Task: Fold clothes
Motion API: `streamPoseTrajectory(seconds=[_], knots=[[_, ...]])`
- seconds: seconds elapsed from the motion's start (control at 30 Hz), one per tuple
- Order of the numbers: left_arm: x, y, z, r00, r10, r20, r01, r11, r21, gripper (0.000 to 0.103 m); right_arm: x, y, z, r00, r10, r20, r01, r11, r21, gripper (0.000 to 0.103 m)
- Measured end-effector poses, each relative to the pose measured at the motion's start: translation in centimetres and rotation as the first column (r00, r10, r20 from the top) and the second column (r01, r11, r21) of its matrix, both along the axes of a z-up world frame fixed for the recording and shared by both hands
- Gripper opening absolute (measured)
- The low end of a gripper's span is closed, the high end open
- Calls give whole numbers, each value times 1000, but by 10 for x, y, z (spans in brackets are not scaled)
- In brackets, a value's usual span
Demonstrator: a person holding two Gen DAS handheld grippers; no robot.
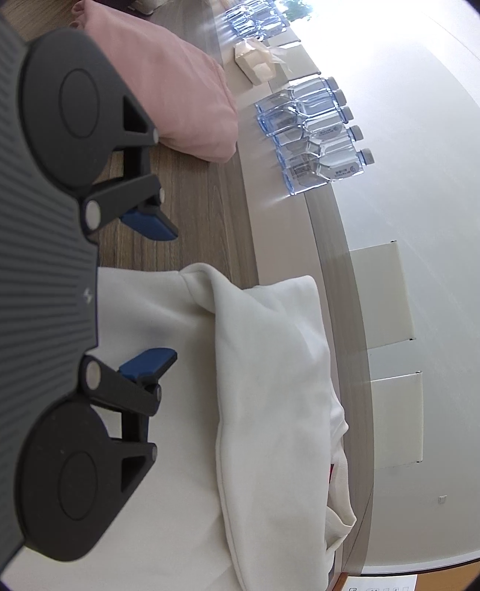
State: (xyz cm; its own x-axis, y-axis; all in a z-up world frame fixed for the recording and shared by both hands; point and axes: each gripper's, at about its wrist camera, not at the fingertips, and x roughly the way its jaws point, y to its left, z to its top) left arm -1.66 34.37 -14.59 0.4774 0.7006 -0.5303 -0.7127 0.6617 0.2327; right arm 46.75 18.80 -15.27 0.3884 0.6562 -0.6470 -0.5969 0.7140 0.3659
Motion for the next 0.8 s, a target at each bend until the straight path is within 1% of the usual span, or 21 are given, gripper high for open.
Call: streamPoseTrajectory(seconds=[0.03,0.1,0.17,0.2,0.23,0.27,0.3,0.33,0.37,0.4,0.43,0.5,0.6,0.67,0.73,0.77,0.8], knots=[[0,1,0,1000,0,0,0,1000,-3,63,-5,-21,5,1000,-8,-10,9,999,36,44],[0,1,0,1000,-1,2,1,1000,-7,63,-15,-66,19,1000,-24,-13,25,995,101,61],[0,1,0,1000,-3,2,3,1000,-8,63,-30,-115,35,998,-28,63,21,993,113,66],[0,1,0,1000,-4,2,4,1000,-9,63,-40,-139,44,989,-18,145,4,996,94,69],[1,1,0,1000,-5,1,5,1000,-9,63,-50,-162,53,971,0,240,-16,998,65,70],[1,1,0,1000,-6,1,6,1000,-9,63,-63,-183,59,943,47,330,-49,999,-2,72],[1,1,0,1000,-7,1,7,1000,-10,63,-76,-203,64,905,112,411,-83,993,-87,75],[1,1,0,1000,-7,1,7,1000,-10,63,-90,-219,65,862,184,471,-103,976,-193,75],[1,1,0,1000,-8,1,8,1000,-11,63,-105,-233,63,820,263,509,-112,945,-306,75],[1,1,0,1000,-9,1,9,1000,-11,63,-120,-246,58,780,337,528,-109,903,-415,75],[1,1,-1,1000,-10,1,10,1000,-12,63,-134,-257,51,746,403,529,-102,855,-508,75],[1,1,-1,1000,-12,1,12,1000,-13,63,-154,-278,36,717,500,486,-105,767,-634,75],[0,0,0,1000,-15,10,15,1000,-15,63,-181,-301,19,705,563,431,-94,677,-730,74],[-1,-1,0,1000,-20,20,20,1000,-11,63,-197,-308,9,694,583,423,-80,646,-759,75],[-3,-3,2,999,-35,36,35,999,0,63,-216,-305,-9,661,598,455,-38,632,-774,75],[-4,-6,3,998,-46,48,46,999,13,63,-223,-302,-18,637,597,487,-8,637,-771,75],[-6,-9,4,996,-60,60,58,998,29,63,-227,-296,-27,620,591,516,12,651,-759,75]])
